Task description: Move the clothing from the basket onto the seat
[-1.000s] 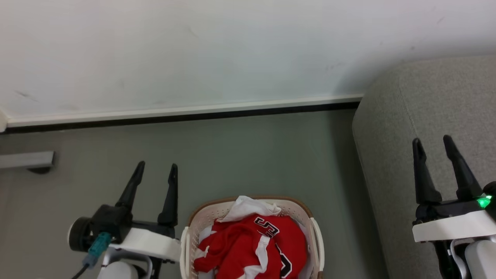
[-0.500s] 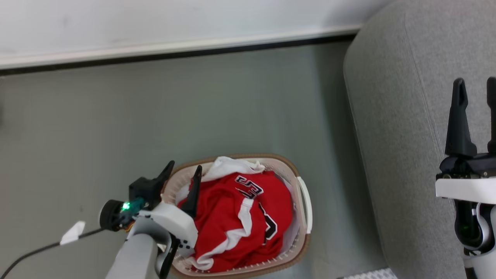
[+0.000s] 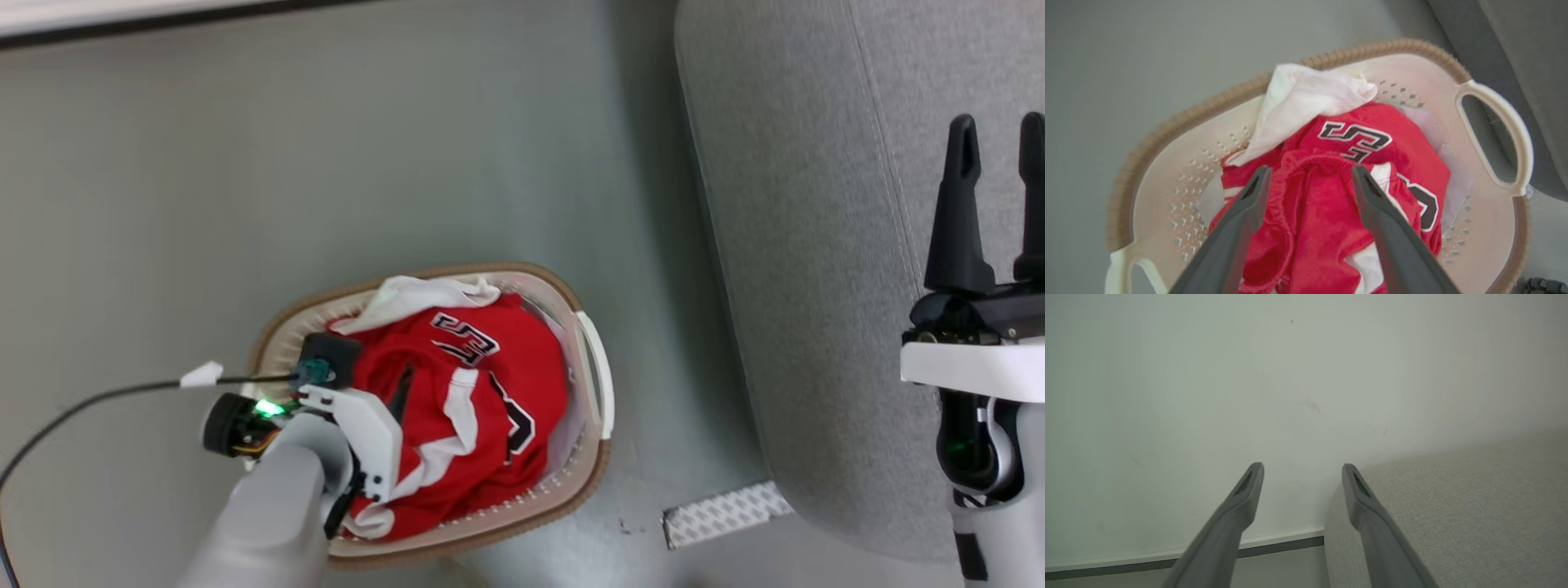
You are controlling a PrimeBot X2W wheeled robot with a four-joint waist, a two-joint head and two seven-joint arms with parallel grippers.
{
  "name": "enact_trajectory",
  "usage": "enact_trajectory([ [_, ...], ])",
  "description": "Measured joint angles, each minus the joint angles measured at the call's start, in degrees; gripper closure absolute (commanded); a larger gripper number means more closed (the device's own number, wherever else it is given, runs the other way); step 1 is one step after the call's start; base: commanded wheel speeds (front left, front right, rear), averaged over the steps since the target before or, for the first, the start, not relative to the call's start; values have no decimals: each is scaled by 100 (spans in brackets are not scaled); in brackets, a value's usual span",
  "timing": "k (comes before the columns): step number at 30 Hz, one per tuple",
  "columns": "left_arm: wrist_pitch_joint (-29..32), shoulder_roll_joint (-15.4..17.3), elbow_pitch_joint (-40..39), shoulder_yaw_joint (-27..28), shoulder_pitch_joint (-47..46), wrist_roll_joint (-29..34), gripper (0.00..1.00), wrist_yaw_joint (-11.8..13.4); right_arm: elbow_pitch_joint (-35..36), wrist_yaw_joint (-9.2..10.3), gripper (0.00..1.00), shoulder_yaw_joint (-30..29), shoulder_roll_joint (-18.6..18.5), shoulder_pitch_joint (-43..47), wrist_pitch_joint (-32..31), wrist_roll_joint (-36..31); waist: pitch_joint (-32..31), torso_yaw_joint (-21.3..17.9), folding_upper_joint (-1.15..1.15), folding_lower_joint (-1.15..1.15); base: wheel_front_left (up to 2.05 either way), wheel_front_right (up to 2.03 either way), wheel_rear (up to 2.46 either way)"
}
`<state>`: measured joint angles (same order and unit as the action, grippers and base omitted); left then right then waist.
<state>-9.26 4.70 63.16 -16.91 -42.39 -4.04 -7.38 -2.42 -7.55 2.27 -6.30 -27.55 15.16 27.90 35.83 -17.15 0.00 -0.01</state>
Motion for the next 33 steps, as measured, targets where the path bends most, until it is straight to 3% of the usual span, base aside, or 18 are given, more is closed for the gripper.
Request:
enact_trajectory([
  [11,621,203,814,-475,-613,107,0,-14,88,0,0,177,214,-259,0,53,598,-455,0,0,0,0,0],
  [17,888,358,945,-620,-773,252,0,164,99,0,0,225,277,-289,0,90,818,-666,0,1,0,0,0],
  [26,1407,500,1017,-829,-884,258,0,71,89,0,0,291,316,-335,0,115,1116,-824,0,1,0,0,0],
  [27,1444,501,1021,-846,-884,258,17,59,88,0,0,297,320,-349,0,115,1144,-835,0,1,0,0,0],
  [28,1475,500,1024,-850,-884,254,51,58,86,0,0,301,321,-358,0,115,1165,-842,0,1,0,0,0],
  [29,1478,501,1027,-851,-885,246,68,44,78,0,0,302,323,-363,0,115,1177,-845,0,1,0,0,0],
  [30,1479,503,1029,-859,-886,245,91,34,69,0,0,302,324,-368,0,115,1180,-844,0,1,0,0,0],
  [31,1480,503,1034,-864,-886,227,100,34,56,0,0,303,325,-375,0,115,1176,-841,0,1,0,0,0],
  [33,1477,501,1037,-857,-883,152,100,32,30,0,0,307,326,-383,0,114,1148,-832,0,1,0,0,0],
])
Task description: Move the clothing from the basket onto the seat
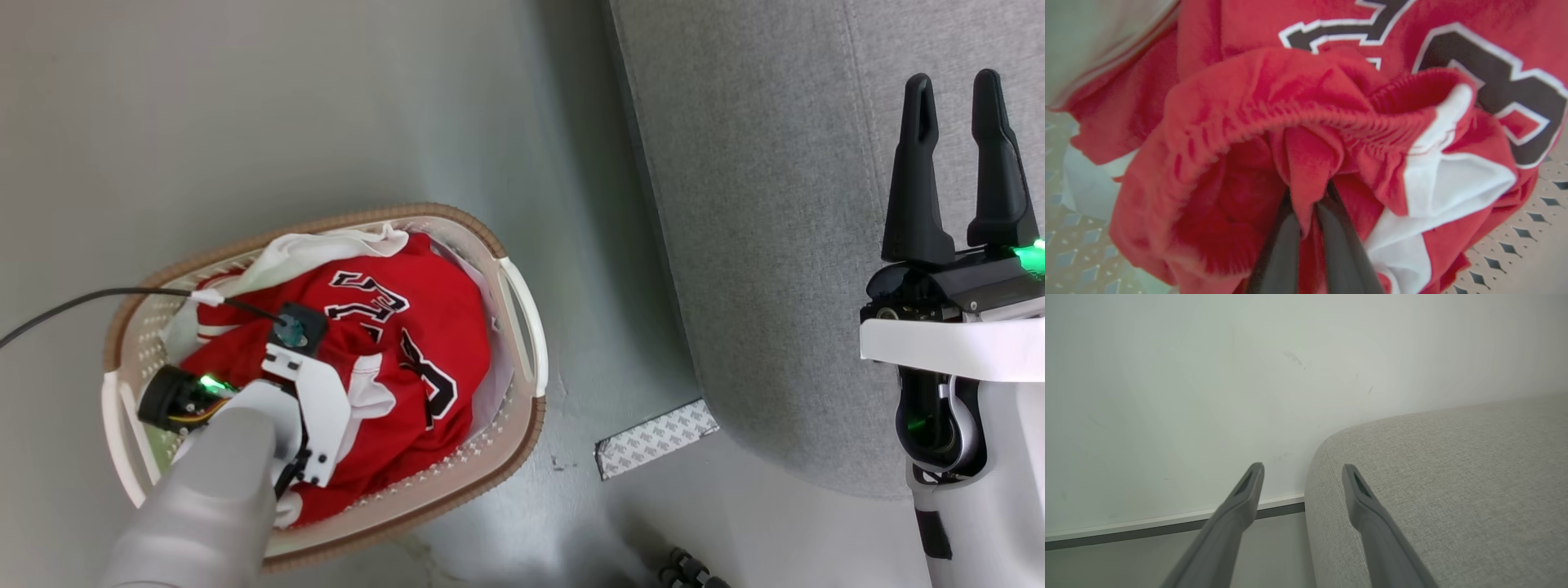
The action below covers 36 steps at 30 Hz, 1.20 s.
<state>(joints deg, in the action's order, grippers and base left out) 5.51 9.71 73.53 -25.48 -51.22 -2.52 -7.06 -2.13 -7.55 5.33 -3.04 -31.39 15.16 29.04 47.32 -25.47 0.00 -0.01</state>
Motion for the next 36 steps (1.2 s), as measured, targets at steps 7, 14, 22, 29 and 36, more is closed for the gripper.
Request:
enact_trajectory([
  [7,-328,-142,12,-15,198,-200,100,-16,-64,0,0,13,8,-19,0,-62,-340,95,0,0,0,0,0],
  [14,-794,-441,-2,-51,608,-519,100,-31,-144,0,0,-23,-35,211,0,-129,-1088,261,0,1,0,0,0],
  [22,-1378,-661,-506,-489,1112,-1266,100,-32,-305,0,0,-75,-302,634,0,-132,-2102,605,0,1,0,0,0],
  [29,-1615,-681,-1474,-1133,1541,-2229,100,-32,-455,0,0,-19,-524,1018,0,-131,-2988,990,0,2,0,0,0],
  [36,-1761,-687,-2436,-1449,1604,-3010,100,-32,-525,0,0,-2,-698,1463,1,-111,-3784,1390,0,2,0,0,0],
])
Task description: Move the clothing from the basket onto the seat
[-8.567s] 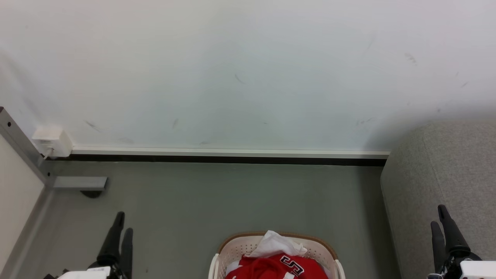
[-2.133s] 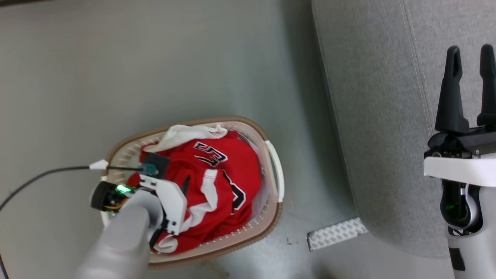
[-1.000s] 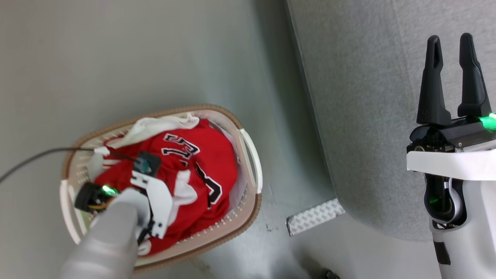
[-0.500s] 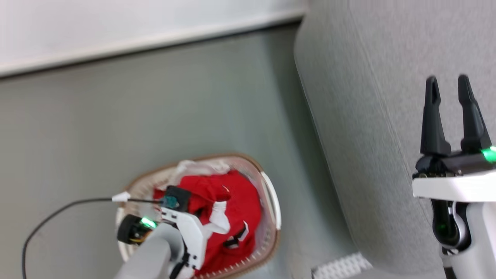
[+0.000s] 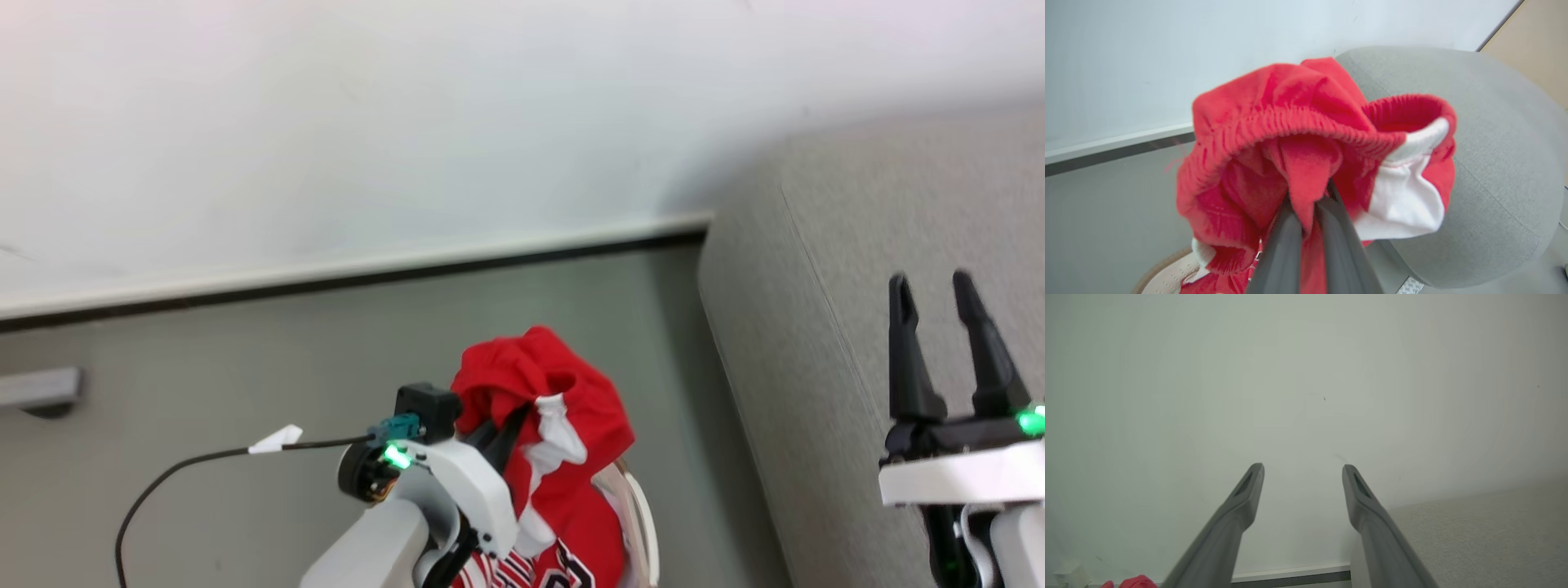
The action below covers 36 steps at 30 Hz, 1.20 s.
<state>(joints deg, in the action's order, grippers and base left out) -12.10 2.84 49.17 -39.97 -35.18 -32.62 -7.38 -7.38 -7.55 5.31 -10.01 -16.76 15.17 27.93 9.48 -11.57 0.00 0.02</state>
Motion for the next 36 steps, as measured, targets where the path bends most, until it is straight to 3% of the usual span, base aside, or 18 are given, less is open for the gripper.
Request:
enact_trajectory([
  [11,-147,307,-1527,257,-106,-409,100,42,-162,0,0,370,-53,619,1,89,-882,598,0,0,0,0,0],
  [23,349,700,-2663,404,47,-521,100,420,-196,0,0,939,-42,745,0,227,-1034,786,0,-1,0,0,0],
  [28,439,721,-2821,359,119,-531,100,475,-253,0,0,1755,-178,685,0,400,-1046,812,0,-1,0,0,0],
  [36,583,575,-2936,121,122,-578,100,430,-1120,0,0,3144,-280,57,0,1104,-1098,1029,0,-2,0,0,0],
])
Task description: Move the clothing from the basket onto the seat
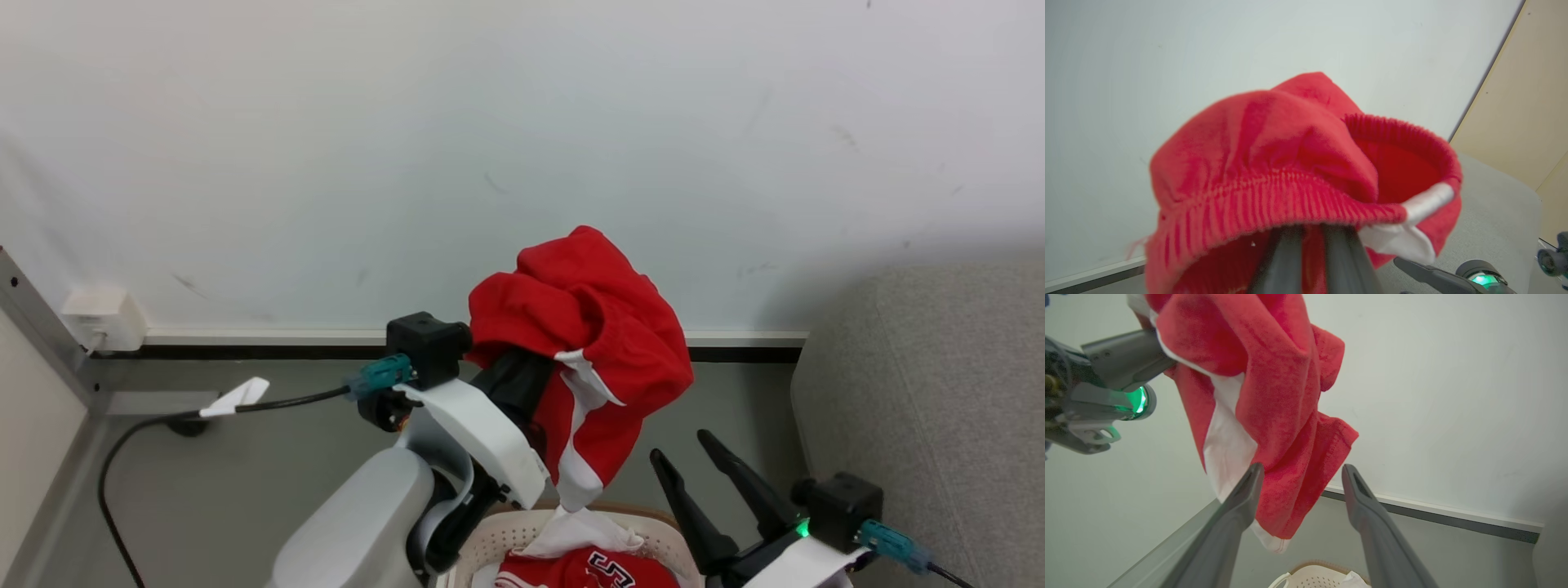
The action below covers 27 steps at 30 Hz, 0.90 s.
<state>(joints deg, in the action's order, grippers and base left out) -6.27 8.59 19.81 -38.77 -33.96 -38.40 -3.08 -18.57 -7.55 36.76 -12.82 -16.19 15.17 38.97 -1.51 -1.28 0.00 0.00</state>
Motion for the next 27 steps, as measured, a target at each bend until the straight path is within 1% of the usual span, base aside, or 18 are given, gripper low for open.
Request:
enact_trajectory([
  [4,54,-78,-18,-145,-3,1,100,-43,-519,0,0,691,54,-425,0,582,-29,167,0,0,0,0,0],
  [7,103,-156,-27,-218,-4,-5,100,-93,-1027,0,0,1209,115,-636,-31,1237,-43,318,0,0,0,0,0],
  [9,123,-204,-48,-261,-5,-71,100,-100,-1209,0,0,1446,176,-805,-30,1725,-50,422,0,0,0,0,0],
  [13,201,-264,-93,-352,-16,-125,100,-146,-1514,0,0,1868,191,-1146,-21,2202,-54,633,0,0,0,0,0],
  [16,271,-323,-124,-413,-17,-210,100,-158,-1564,0,0,1918,196,-1310,-16,2461,-55,790,0,0,0,0,0],
  [21,368,-360,-136,-470,-14,-285,100,-167,-1562,0,0,1705,210,-1428,-13,2502,-49,1005,0,0,0,0,0],
  [23,393,-370,-136,-488,-10,-307,100,-167,-1423,0,0,1575,231,-1428,-13,2470,-44,1063,0,0,0,0,0],
  [24,414,-372,-135,-488,-10,-322,100,-167,-1337,0,17,1536,232,-1427,-13,2452,-42,1083,0,0,0,0,0],
  [25,417,-371,-131,-490,-9,-342,100,-165,-1263,0,60,1484,230,-1424,-13,2391,-39,1099,0,0,0,0,0],
  [26,423,-368,-124,-488,-8,-350,100,-164,-1202,0,100,1417,234,-1420,-13,2327,-36,1109,0,0,0,0,0],
  [27,424,-360,-115,-483,-7,-355,100,-158,-1157,0,100,1361,232,-1410,-12,2284,-34,1114,0,0,0,0,0],
])
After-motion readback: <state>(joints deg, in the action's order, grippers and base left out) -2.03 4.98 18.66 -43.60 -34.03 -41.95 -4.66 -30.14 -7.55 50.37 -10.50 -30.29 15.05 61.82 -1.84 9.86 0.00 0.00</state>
